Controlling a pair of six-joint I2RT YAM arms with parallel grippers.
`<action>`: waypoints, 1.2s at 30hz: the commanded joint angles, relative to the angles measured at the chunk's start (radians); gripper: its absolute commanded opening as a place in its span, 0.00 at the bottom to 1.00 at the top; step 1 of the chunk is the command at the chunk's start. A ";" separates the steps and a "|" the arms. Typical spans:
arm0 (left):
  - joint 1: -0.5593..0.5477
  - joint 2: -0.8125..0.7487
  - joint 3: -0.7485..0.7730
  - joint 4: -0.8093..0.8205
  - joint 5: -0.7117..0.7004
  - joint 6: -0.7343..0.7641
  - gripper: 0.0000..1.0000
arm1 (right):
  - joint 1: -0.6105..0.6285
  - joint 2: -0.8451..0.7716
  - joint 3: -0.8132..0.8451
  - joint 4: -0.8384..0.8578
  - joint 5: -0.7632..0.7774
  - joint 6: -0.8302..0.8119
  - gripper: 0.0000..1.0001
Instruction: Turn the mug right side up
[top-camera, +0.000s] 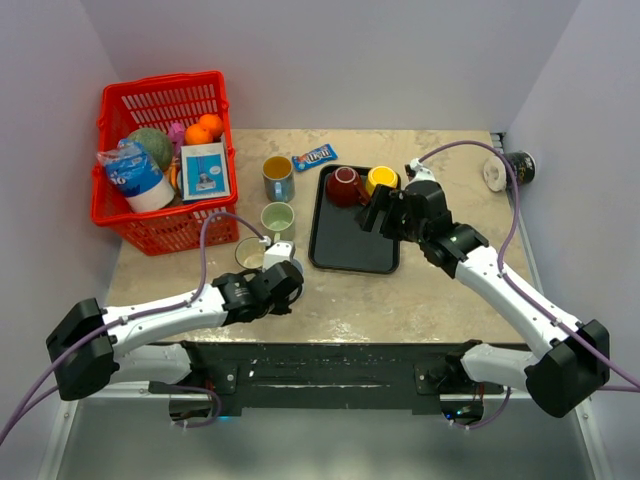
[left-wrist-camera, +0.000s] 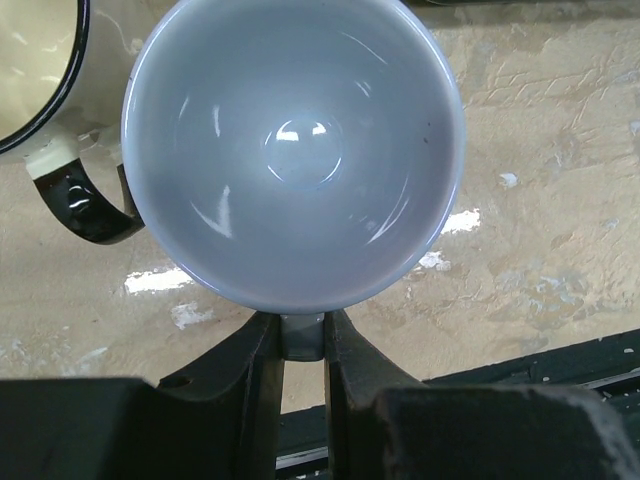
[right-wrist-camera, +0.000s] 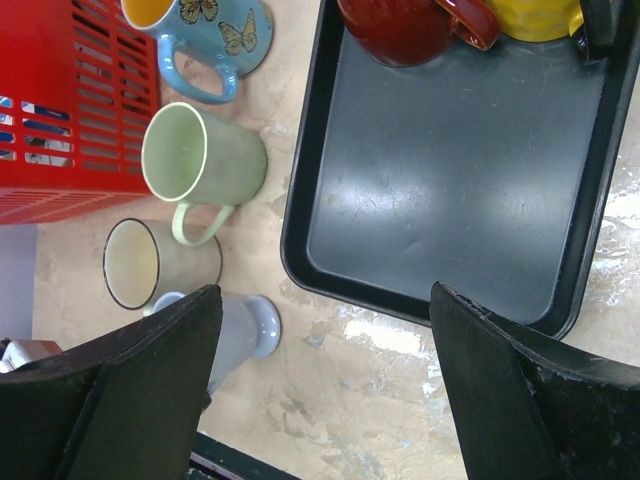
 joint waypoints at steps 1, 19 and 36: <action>-0.010 -0.001 0.057 0.037 -0.082 -0.032 0.04 | -0.005 -0.012 -0.005 0.009 0.000 0.011 0.89; -0.021 -0.169 0.126 0.043 -0.117 0.061 0.82 | -0.004 0.037 0.030 0.017 -0.003 -0.057 0.92; -0.004 -0.229 0.336 0.167 -0.298 0.298 0.99 | -0.019 0.444 0.315 0.179 0.075 -0.536 0.97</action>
